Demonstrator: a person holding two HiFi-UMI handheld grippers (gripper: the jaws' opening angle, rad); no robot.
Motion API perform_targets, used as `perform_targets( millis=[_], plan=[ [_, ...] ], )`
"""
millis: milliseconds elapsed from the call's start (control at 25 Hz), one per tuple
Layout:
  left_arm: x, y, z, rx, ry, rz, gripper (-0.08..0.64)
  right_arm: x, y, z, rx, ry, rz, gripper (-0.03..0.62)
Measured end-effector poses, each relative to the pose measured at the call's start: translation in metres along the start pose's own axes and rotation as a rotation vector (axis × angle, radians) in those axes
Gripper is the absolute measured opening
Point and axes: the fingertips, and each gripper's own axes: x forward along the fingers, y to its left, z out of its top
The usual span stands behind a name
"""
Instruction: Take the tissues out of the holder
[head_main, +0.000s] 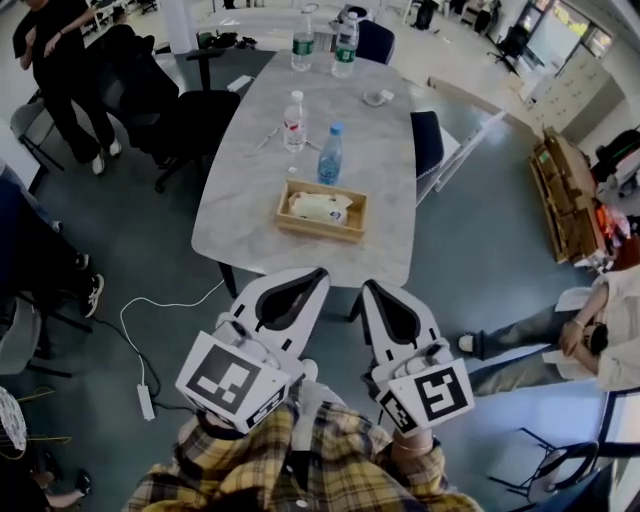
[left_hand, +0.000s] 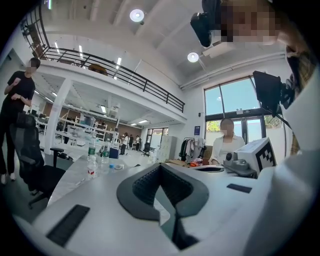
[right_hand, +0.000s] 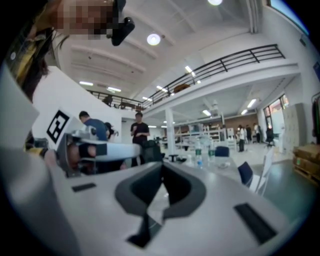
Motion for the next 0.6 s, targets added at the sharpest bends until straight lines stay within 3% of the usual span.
perform_targets(
  millis=[600],
  plan=[
    [0.051,0.065,0.001,-0.034,0.028,0.021,0.018,0.069,-0.041,-0.002,0.025,0.022,-0.008,0.011]
  ],
)
